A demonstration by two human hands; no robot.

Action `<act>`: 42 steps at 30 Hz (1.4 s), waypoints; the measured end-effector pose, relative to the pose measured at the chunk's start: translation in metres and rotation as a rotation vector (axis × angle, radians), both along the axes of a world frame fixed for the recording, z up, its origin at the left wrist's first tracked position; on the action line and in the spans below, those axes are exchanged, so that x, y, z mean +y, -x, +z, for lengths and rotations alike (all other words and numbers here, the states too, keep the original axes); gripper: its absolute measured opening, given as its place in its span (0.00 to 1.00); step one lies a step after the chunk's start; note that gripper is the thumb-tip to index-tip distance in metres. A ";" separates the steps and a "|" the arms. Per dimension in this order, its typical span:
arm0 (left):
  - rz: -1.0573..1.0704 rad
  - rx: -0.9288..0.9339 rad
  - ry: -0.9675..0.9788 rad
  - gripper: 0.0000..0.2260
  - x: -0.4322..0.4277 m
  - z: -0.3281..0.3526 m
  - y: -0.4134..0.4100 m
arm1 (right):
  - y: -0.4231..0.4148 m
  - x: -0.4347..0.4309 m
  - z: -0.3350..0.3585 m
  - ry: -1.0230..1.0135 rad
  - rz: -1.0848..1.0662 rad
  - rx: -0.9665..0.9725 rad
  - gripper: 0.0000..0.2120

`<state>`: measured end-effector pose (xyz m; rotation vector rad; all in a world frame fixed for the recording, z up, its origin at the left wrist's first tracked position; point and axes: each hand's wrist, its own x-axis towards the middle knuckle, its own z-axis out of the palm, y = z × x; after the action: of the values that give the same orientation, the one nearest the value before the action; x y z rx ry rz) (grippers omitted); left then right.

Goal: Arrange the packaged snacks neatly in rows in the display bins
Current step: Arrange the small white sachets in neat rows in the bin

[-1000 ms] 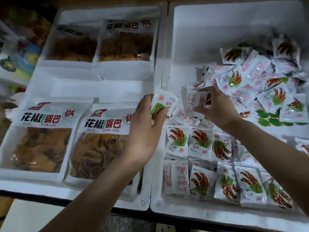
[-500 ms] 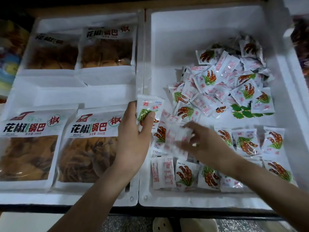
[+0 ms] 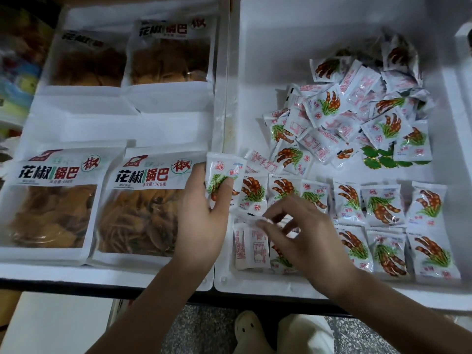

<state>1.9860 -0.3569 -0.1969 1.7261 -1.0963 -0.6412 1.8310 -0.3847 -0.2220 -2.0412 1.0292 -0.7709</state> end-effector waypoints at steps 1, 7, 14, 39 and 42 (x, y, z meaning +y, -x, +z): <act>0.018 0.010 -0.009 0.09 0.002 0.000 0.000 | 0.003 -0.001 0.004 0.122 -0.007 -0.040 0.03; 0.006 0.324 -0.176 0.07 0.004 0.005 0.001 | 0.008 -0.017 0.011 0.412 0.014 -0.078 0.03; -0.112 0.560 -0.199 0.13 -0.001 0.004 0.005 | 0.012 -0.028 0.006 0.518 0.208 0.041 0.02; 0.046 0.222 -0.172 0.12 -0.017 0.002 -0.016 | 0.011 -0.044 -0.003 -0.407 0.147 0.336 0.02; 0.002 0.205 -0.211 0.14 -0.013 0.000 -0.013 | -0.002 -0.033 -0.018 -0.331 0.284 0.386 0.03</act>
<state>1.9991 -0.3701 -0.1965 1.7920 -0.9095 -0.9392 1.8325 -0.4175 -0.2404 -2.0192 0.9648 -0.0516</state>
